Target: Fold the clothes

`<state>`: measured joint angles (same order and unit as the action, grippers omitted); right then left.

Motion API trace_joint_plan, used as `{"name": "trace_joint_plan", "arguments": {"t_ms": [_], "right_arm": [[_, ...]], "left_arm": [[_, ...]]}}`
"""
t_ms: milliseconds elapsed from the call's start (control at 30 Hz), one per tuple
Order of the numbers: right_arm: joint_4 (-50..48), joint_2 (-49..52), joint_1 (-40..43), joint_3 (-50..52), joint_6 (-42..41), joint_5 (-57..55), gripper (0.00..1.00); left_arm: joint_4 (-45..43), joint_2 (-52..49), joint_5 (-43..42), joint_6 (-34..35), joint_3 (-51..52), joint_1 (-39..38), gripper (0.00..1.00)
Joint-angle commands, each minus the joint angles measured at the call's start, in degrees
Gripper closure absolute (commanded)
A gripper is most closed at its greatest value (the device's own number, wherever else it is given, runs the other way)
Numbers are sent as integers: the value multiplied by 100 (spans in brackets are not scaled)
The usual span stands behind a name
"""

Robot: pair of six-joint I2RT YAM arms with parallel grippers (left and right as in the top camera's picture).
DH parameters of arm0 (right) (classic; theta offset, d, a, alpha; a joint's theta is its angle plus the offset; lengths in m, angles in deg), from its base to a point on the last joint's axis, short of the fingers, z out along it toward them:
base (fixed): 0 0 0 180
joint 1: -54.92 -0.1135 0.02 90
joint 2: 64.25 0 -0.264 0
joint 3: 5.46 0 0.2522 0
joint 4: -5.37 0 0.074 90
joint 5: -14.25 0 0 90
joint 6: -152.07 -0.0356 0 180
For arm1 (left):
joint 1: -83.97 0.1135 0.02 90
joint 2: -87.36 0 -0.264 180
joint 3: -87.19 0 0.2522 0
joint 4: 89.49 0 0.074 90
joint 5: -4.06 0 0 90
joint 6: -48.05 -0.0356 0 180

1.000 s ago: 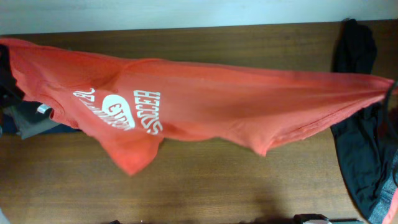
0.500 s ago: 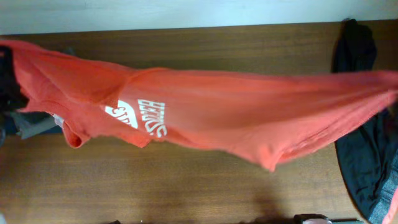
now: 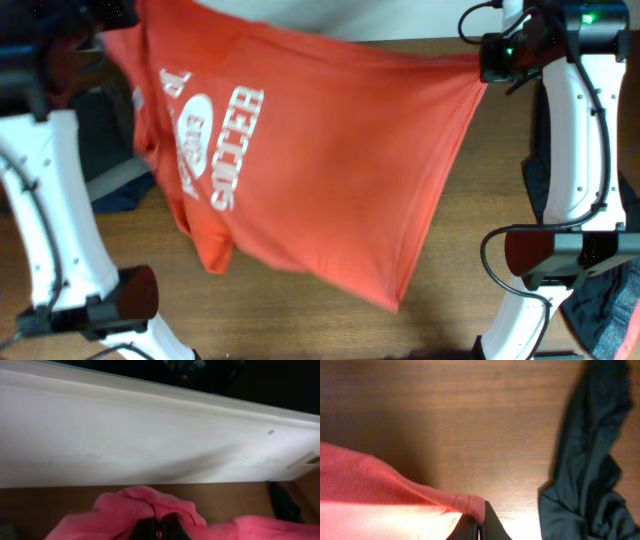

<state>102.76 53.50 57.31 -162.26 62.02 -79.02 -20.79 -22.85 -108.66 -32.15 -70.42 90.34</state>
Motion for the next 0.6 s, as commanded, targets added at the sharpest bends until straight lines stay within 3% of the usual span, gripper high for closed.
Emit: {"name": "trace_joint_plan", "arguments": {"t_ms": [0, 167, 333, 433, 567], "right_arm": [[-98, -761, 190, -1244, -369, -717, 96], [-52, -1305, 507, -2155, -625, -588, 96], [664, -1486, 629, -1871, -627, -420, 96], [1342, -1421, 625, -1338, -627, -286, 96], [1368, -1423, 625, 356, -577, -90, 96]], "left_arm": [[-310, 214, 481, -125, -166, 68, 99], [2, 367, 599, -372, -632, 282, 99], [1506, 518, 345, -372, -662, 210, 99], [2490, 490, 260, -680, -511, -17, 99], [3222, 479, 258, -1121, 295, -433, 99]]}}
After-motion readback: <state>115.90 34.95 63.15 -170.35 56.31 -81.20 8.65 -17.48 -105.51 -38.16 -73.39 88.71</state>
